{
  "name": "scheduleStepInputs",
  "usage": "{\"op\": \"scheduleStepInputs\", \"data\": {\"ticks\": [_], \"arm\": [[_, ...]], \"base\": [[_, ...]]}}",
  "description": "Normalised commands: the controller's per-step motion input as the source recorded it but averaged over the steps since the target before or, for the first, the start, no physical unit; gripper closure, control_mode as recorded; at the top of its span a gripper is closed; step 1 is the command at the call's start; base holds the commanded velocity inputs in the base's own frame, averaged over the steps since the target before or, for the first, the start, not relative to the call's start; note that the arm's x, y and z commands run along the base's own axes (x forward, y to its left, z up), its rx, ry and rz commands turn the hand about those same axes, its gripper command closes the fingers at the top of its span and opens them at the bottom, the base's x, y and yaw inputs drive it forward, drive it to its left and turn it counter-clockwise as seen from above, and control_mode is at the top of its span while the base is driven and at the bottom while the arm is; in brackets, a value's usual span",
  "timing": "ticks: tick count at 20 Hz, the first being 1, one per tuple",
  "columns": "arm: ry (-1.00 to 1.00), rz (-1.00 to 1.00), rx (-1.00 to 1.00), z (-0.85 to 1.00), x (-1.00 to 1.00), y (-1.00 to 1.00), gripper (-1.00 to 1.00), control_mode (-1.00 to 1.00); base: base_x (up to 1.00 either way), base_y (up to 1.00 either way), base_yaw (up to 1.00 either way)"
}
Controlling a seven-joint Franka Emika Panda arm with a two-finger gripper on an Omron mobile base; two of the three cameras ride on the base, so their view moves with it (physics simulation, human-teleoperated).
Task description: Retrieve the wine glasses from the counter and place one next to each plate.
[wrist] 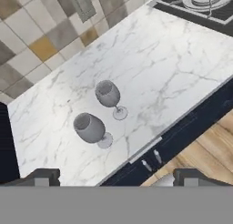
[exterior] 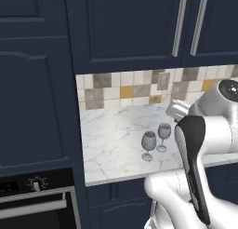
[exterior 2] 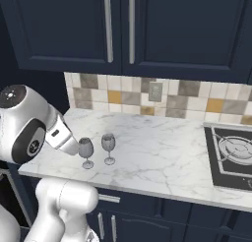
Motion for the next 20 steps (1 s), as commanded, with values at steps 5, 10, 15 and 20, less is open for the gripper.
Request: {"op": "scheduleStepInputs", "data": {"ticks": [5, 10, 15, 20], "arm": [[-0.07, -0.17, 0.31, 0.2, -0.16, -0.25, -1.0, -1.0], [-0.05, -0.13, 0.4, 0.01, -0.08, -0.36, -1.0, -1.0], [-0.02, -0.06, 0.51, 0.0, -0.05, -0.28, -1.0, -1.0], [-0.03, 0.05, 0.41, -0.11, 0.07, -0.1, -1.0, -1.0]], "base": [[0.0, 0.0, 0.0], [0.0, 0.0, 0.0], [0.0, 0.0, 0.0], [0.0, 0.0, 0.0]]}}
